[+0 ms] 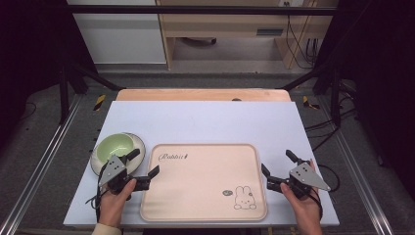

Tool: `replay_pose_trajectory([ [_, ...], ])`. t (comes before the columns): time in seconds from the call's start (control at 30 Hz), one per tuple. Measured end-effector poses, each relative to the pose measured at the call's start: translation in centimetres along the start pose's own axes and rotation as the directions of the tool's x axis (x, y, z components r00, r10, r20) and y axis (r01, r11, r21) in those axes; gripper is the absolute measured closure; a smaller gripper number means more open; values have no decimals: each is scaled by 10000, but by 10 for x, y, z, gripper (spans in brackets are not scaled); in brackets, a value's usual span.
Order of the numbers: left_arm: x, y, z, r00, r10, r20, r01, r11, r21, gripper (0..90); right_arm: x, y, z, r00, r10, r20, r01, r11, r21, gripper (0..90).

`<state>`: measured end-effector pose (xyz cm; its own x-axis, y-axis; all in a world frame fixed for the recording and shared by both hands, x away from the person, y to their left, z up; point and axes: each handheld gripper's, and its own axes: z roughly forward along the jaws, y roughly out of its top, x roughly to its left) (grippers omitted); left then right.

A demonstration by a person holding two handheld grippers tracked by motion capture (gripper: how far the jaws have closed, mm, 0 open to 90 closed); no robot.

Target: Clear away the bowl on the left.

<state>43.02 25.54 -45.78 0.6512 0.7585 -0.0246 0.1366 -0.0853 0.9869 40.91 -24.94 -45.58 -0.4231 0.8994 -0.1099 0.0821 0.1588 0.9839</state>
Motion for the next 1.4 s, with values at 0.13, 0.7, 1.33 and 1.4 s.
replay_pose_trajectory([
  [0.13,-1,0,0,9996,-67,279,57,9994,342,37,-1,0,0,9999,117,42,-117,9999,75,56],
  [0.7,-4,9,-2,9995,226,-210,-219,9991,357,35,-9,-2,-2,9942,945,507,-964,9947,361,53],
  [1.33,6,33,-18,9852,331,-1682,-267,9988,399,51,-3,2,-5,9967,658,481,-681,9965,486,43],
  [1.4,9,36,-19,9832,362,-1787,-293,9987,416,51,-4,2,-4,9964,665,522,-693,9962,526,42],
])
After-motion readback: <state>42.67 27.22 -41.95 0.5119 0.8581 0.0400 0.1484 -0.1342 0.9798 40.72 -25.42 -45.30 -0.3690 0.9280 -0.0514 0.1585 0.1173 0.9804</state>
